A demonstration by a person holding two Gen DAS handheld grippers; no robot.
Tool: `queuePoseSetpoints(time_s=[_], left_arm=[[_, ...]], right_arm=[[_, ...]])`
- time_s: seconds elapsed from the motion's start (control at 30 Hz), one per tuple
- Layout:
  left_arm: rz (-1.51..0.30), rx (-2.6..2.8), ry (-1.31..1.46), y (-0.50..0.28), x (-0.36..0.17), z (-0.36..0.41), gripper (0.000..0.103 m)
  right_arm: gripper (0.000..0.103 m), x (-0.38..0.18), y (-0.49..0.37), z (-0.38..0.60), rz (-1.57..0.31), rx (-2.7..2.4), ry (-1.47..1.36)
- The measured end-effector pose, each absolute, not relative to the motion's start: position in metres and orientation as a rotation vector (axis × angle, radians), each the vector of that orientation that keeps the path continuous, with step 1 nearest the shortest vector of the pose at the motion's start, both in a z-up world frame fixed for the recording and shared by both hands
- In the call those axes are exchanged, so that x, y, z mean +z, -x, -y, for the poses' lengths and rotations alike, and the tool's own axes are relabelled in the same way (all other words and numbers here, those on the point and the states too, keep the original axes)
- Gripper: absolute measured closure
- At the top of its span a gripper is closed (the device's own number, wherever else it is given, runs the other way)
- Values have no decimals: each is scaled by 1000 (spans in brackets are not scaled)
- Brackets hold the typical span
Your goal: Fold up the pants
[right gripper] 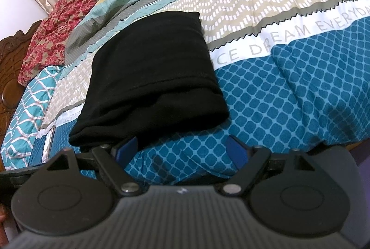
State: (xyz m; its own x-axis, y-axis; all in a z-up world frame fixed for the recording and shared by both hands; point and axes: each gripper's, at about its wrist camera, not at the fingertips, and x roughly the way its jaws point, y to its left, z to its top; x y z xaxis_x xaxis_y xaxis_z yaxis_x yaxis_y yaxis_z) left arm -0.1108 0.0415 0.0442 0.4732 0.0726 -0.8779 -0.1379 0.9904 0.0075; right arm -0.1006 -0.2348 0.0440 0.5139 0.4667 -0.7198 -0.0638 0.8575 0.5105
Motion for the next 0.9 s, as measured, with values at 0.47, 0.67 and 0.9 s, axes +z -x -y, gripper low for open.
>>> queuePoseSetpoints(time_s=[0.47,0.67,0.9], left_arm=[[-1089,102,107,108,42,-46,0],[-1072,13,173,122,46,-57,0],[-1018,-125,369,125,60,-91,0]], right_arm=[[18,44,102,250,-984,298,-483],[18,46,109,261,-979,297,-482],[18,49,115,287,-934,287,-536]])
